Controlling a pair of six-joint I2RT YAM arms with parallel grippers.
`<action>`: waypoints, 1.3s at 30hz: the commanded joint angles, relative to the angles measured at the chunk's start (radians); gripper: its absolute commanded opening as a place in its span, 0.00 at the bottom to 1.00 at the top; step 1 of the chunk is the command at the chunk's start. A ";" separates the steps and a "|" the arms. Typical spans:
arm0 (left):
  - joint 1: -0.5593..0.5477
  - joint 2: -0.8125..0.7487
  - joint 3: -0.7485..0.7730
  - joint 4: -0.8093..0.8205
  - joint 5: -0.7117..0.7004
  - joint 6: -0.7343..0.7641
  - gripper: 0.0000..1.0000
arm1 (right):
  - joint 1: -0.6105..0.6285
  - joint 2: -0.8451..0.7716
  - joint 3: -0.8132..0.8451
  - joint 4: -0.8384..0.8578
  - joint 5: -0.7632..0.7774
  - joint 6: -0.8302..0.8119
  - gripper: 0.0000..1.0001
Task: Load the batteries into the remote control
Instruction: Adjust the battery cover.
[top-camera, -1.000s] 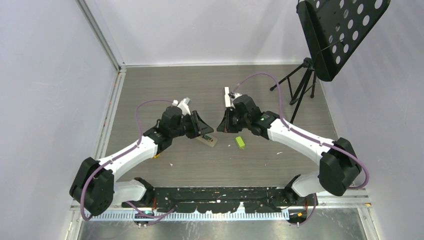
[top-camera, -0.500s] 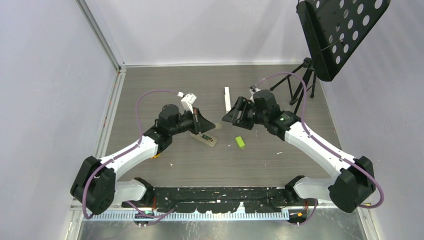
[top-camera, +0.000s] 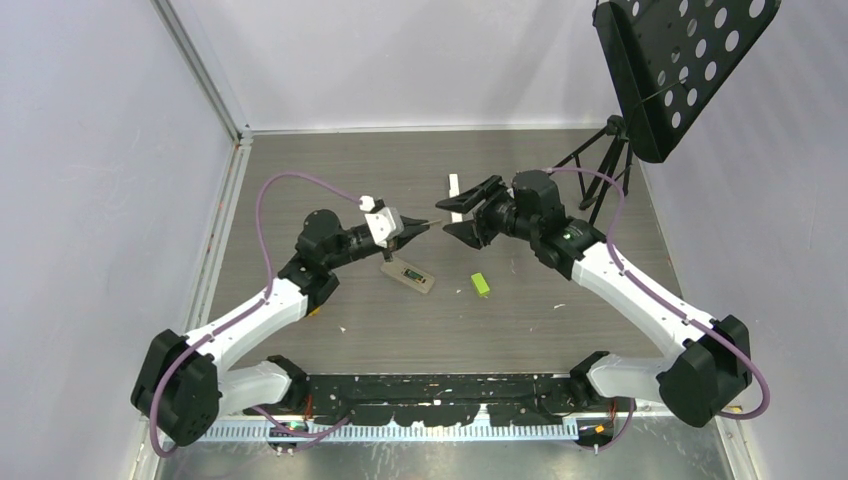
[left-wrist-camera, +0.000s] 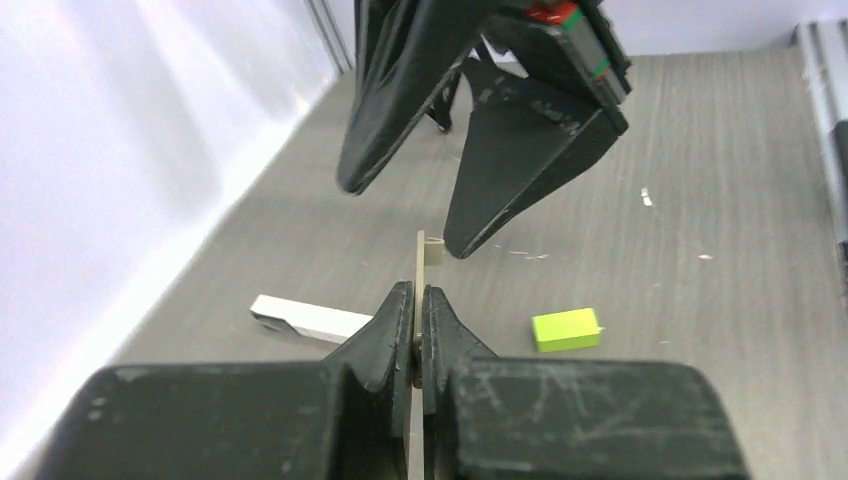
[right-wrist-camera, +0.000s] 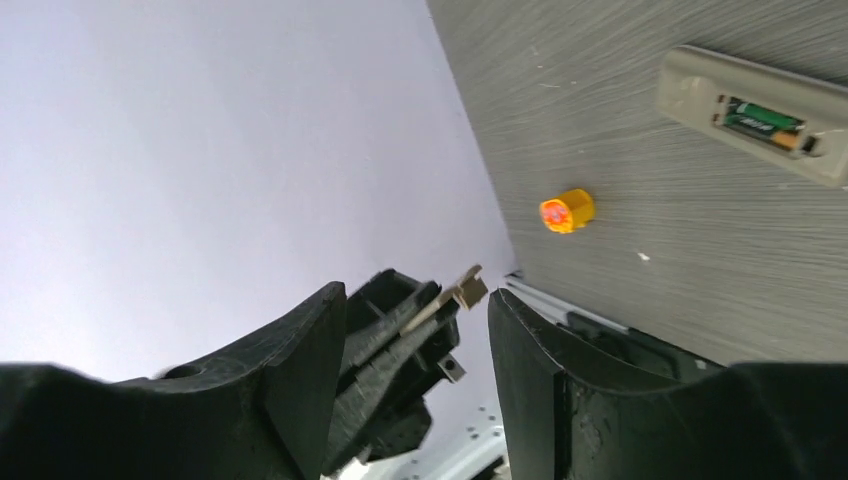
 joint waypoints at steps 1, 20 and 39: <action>-0.009 -0.045 0.052 0.034 0.068 0.369 0.00 | 0.005 0.030 0.053 0.064 -0.017 0.178 0.59; -0.039 -0.046 0.044 0.047 0.019 0.572 0.10 | 0.004 0.051 0.003 0.195 -0.084 0.257 0.03; -0.040 -0.238 0.096 -0.363 -0.521 -1.021 0.80 | 0.004 0.037 -0.113 0.632 0.079 0.121 0.00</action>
